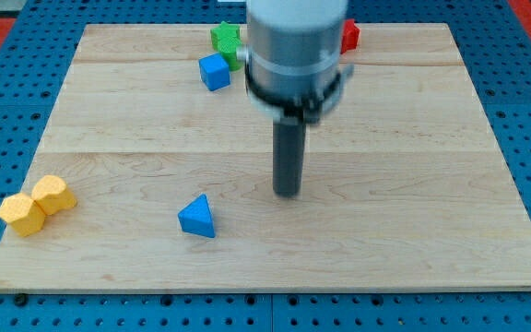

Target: Push the blue triangle towards the blue cube

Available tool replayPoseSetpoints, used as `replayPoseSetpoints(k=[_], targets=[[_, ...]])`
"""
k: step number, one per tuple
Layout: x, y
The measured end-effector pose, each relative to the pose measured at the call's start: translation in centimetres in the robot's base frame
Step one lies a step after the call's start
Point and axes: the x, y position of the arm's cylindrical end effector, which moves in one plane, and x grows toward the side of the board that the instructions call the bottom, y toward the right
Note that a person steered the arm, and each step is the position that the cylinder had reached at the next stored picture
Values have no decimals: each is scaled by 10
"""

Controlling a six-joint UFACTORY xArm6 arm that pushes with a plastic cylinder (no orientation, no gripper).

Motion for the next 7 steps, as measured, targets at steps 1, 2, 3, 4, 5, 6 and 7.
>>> replayPoseSetpoints(k=[1, 2, 3, 4, 5, 6, 7], targets=[[54, -46], [-2, -116], [-64, -129], [-20, -128], [23, -131], [-5, -184], [-36, -157]])
